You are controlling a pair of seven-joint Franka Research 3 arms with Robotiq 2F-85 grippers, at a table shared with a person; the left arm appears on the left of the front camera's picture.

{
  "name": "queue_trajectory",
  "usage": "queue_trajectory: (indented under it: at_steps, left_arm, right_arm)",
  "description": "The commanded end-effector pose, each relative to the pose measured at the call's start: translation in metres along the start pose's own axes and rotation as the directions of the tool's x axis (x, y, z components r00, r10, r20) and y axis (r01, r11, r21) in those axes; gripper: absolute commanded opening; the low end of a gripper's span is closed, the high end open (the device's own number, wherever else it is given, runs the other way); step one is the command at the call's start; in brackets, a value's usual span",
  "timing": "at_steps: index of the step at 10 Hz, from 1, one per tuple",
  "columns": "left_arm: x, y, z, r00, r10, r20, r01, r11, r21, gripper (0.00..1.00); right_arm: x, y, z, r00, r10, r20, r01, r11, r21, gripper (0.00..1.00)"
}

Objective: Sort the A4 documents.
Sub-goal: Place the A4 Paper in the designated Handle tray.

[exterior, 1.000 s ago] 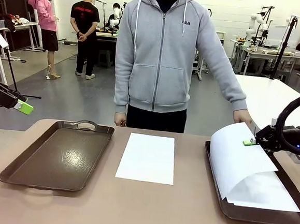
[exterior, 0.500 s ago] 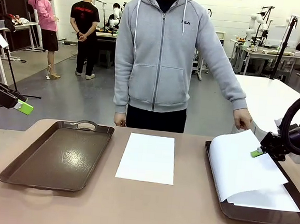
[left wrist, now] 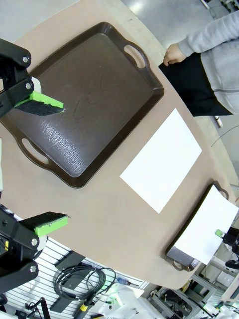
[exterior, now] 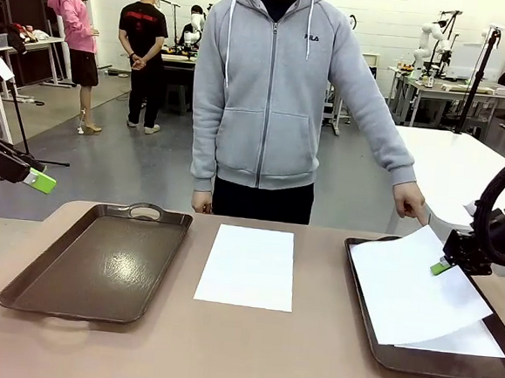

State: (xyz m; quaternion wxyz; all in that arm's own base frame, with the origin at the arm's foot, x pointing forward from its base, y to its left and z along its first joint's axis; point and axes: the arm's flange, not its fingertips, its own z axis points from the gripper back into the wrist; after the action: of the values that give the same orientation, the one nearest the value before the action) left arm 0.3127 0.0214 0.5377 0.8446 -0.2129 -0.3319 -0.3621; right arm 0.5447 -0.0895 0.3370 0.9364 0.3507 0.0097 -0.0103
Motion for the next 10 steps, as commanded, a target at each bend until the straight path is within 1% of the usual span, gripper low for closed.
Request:
queue_trajectory:
  at_steps: [1,4,7,9,10]
  left_arm:
    - [-0.0014,0.0022,-0.0008,1.0,-0.019,0.015,0.019,1.0,-0.017,1.0]
    - [-0.0014,0.0022,-0.0008,1.0,-0.019,0.015,0.019,1.0,-0.017,1.0]
    - [-0.0014,0.0022,-0.0008,1.0,-0.019,0.015,0.019,1.0,-0.017,1.0]
    - [-0.0014,0.0022,-0.0008,1.0,-0.019,0.015,0.019,1.0,-0.017,1.0]
    - [-0.0014,0.0022,-0.0008,1.0,-0.019,0.015,0.019,1.0,-0.017,1.0]
  right_arm:
    - [-0.0094,0.005,-0.0015,0.999,-0.039,0.008,0.04,0.998,-0.046,0.01]
    - [-0.0078,0.007,-0.0029,0.999,-0.038,0.008,0.038,0.997,-0.061,0.01]
    - [-0.0054,0.0055,-0.0048,0.999,-0.041,-0.007,0.04,0.994,-0.104,0.01]
    - [-0.0045,0.0036,-0.0048,0.999,-0.044,-0.01,0.042,0.985,-0.169,0.01]
    - [-0.0044,0.0038,-0.0051,0.999,-0.04,-0.008,0.038,0.985,-0.17,0.01]
